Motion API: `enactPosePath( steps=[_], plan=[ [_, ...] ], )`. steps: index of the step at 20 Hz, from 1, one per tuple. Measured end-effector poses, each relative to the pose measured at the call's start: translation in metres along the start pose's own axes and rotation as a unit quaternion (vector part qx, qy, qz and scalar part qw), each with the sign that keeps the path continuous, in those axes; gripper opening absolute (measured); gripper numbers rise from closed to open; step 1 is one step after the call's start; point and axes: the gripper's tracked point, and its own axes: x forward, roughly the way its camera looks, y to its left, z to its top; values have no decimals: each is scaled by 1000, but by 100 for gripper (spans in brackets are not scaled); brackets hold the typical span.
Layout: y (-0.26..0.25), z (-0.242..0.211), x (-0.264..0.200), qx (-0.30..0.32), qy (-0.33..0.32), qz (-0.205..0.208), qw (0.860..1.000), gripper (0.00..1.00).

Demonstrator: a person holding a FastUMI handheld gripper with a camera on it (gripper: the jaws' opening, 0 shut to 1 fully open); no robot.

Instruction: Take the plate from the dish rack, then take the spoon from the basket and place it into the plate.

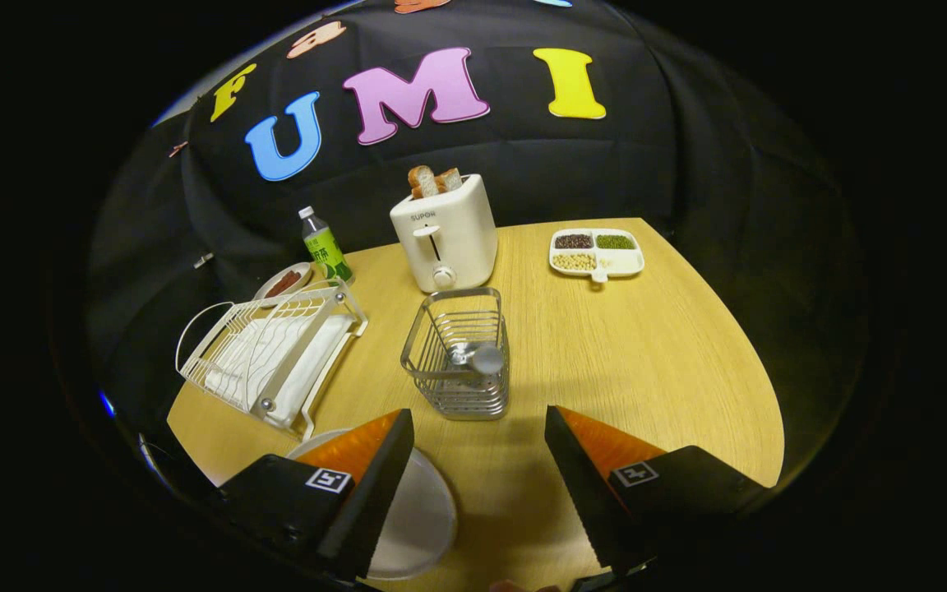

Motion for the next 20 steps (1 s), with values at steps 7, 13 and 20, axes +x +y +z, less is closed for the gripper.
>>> enactPosePath(
  steps=[7, 13, 20],
  plan=[
    [10, 56, 10, -32, -103, 12, 994, 98],
    [9, 59, 41, -30, -110, 19, 993, 76],
    [16, 57, 53, -74, -122, 24, 989, 45]
  ],
)
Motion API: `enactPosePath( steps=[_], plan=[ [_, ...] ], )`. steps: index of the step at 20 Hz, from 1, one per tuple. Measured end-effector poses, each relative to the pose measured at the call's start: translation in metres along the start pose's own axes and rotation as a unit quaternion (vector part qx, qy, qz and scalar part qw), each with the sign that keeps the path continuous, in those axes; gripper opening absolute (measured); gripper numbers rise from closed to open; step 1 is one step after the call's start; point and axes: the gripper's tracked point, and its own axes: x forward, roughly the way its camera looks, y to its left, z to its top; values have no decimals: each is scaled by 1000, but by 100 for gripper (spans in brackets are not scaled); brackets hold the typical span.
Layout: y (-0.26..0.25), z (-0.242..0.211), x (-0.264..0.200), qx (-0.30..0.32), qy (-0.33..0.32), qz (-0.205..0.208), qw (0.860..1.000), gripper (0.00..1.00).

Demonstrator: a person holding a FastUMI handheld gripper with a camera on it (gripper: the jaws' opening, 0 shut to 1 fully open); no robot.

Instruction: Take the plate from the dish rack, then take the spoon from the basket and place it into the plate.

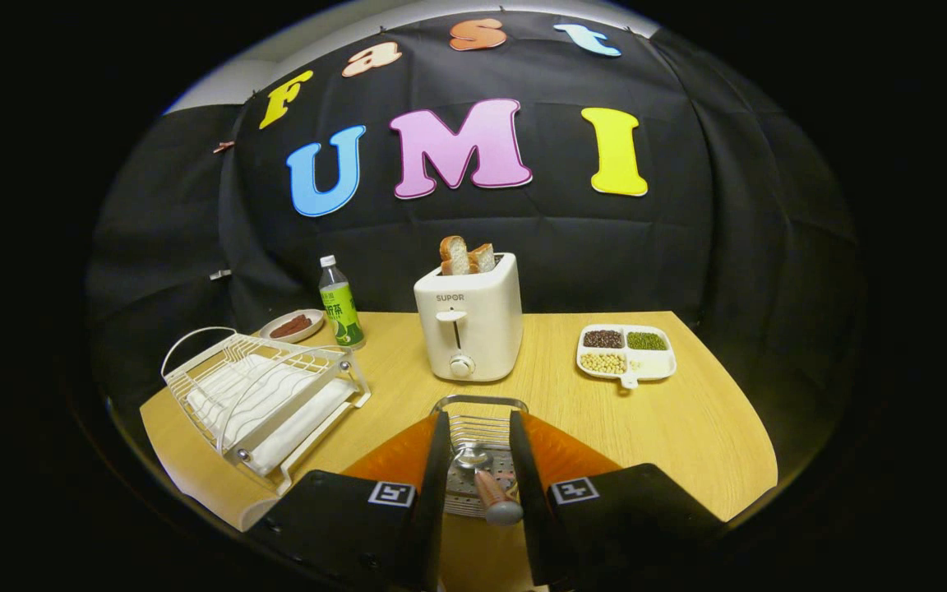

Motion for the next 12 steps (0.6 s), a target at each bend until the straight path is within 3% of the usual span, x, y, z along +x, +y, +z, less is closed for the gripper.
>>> enactPosePath(
  steps=[2, 5, 6, 12],
  plan=[
    [3, -6, 3, 5, 12, 4, 1000, 40],
    [1, -11, 16, 5, 21, 3, 1000, 39],
    [0, -13, 11, 5, 24, 3, 1000, 27],
    [7, -11, 7, -1, 45, 13, 999, 21]
  ],
)
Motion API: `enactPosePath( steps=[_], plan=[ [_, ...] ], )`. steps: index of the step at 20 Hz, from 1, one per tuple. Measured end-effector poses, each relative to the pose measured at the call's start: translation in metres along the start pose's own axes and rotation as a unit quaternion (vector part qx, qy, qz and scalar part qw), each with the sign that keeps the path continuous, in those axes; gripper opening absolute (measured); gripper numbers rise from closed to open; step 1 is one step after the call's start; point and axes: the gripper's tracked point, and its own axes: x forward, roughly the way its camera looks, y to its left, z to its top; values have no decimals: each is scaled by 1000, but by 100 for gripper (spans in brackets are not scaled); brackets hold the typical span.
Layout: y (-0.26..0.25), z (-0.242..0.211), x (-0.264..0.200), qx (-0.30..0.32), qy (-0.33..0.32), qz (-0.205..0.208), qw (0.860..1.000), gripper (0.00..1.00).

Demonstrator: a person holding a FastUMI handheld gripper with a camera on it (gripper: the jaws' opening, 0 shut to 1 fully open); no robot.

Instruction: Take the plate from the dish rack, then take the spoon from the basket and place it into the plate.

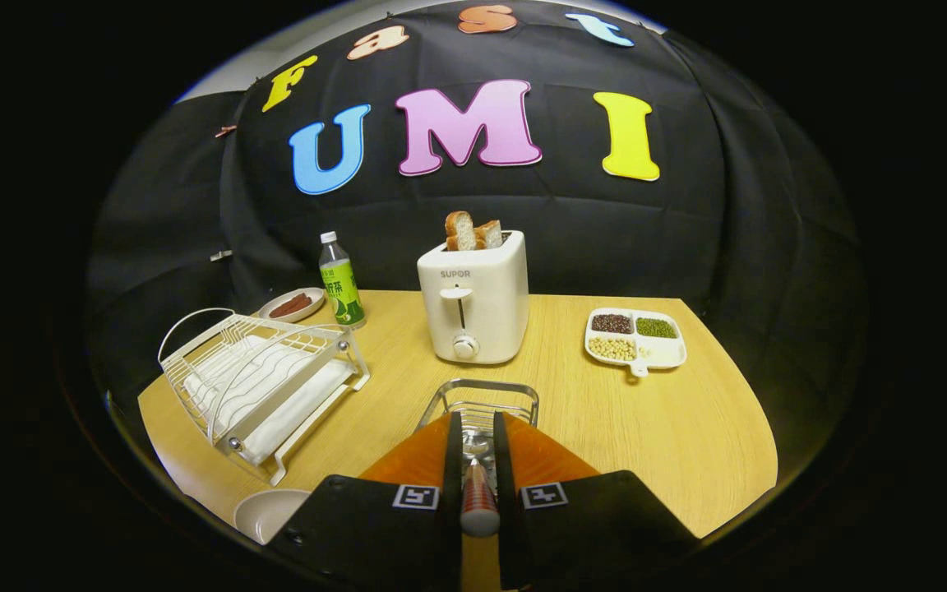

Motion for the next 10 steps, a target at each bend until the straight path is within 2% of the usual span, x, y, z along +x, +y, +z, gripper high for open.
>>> enactPosePath(
  steps=[10],
  plan=[
    [0, 72, -45, 18, -26, 28, 999, 21]
  ],
)
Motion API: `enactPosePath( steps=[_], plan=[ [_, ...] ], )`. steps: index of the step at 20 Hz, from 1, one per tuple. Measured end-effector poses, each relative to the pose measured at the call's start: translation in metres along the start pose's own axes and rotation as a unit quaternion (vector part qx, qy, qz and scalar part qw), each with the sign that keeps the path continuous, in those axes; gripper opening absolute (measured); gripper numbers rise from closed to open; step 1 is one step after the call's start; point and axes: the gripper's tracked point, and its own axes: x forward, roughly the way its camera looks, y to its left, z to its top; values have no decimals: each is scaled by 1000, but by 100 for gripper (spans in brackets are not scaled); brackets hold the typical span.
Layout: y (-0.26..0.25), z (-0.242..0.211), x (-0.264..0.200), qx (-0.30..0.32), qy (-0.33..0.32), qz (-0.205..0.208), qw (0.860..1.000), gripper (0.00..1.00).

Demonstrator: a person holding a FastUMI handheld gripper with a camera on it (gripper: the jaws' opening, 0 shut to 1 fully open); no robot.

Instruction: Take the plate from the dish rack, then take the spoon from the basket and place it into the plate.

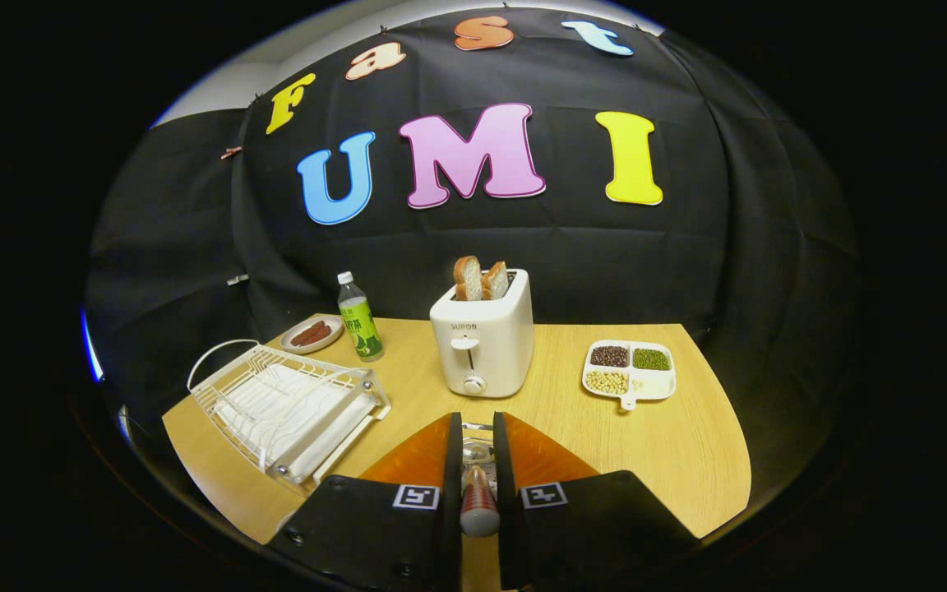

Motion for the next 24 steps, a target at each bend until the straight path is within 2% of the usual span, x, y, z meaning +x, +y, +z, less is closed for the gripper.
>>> enactPosePath(
  steps=[3, 6, 9, 14, 18, 24],
  plan=[
    [18, 22, -21, 2, -12, 29, 999, 21],
    [46, 22, -40, 6, -1, 70, 998, 21],
    [82, -1, -52, 6, 24, 115, 993, 21],
    [125, -65, -55, -12, 94, 163, 982, 21],
    [131, -96, -50, -54, 107, 162, 979, 21],
    [129, -125, -45, -51, 138, 167, 975, 22]
  ],
)
